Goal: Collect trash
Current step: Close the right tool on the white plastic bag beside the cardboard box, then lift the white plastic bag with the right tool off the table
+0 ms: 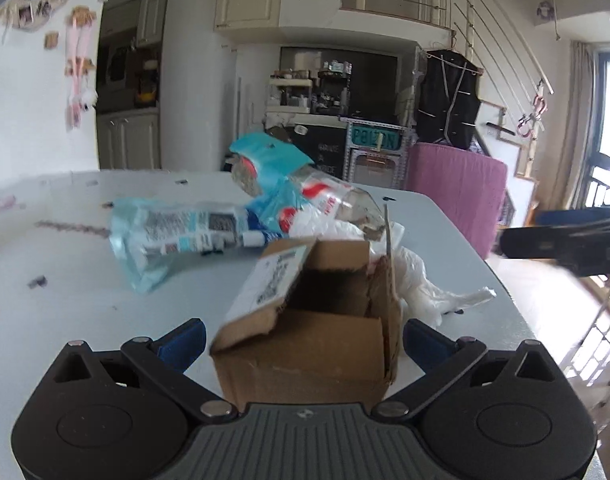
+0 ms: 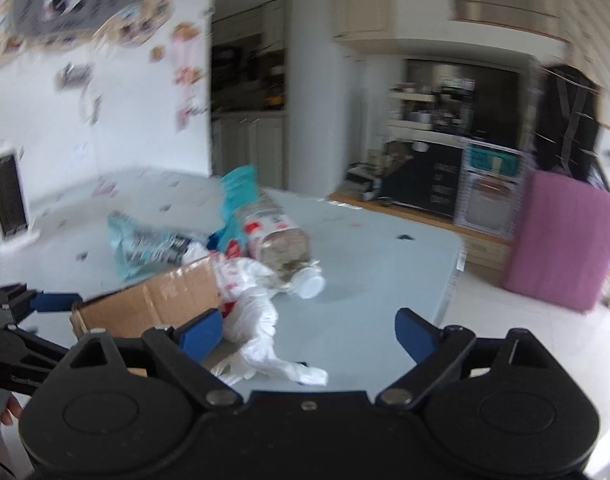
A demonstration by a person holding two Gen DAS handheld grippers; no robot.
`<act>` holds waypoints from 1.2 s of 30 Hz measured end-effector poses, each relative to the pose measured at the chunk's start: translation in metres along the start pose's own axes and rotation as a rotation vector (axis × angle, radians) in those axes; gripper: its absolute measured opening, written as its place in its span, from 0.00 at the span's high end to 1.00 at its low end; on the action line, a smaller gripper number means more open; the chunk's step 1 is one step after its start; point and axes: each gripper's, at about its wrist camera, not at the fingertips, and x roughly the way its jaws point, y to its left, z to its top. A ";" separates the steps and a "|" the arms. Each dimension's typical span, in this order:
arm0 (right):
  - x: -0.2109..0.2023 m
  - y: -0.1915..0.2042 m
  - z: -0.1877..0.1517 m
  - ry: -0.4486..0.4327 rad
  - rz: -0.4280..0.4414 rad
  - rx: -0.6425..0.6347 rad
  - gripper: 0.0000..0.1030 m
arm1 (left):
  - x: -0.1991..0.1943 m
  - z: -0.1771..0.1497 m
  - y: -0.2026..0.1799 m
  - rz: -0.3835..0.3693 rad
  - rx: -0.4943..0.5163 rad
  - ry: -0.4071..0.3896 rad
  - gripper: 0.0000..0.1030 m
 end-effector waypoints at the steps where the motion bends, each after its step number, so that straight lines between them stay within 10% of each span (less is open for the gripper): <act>1: 0.008 0.003 0.002 0.009 0.013 -0.034 0.11 | 0.002 0.000 0.001 -0.006 0.000 0.000 0.00; 13: 0.098 0.032 0.001 0.148 0.156 -0.331 0.22 | 0.015 -0.004 0.004 -0.039 -0.011 0.029 0.00; 20: 0.111 0.041 -0.007 0.149 0.201 -0.310 0.45 | 0.022 -0.002 0.005 -0.007 -0.016 0.071 0.12; 36: 0.054 0.035 -0.017 0.122 0.113 -0.113 0.49 | -0.012 0.001 0.008 0.069 -0.060 -0.081 0.17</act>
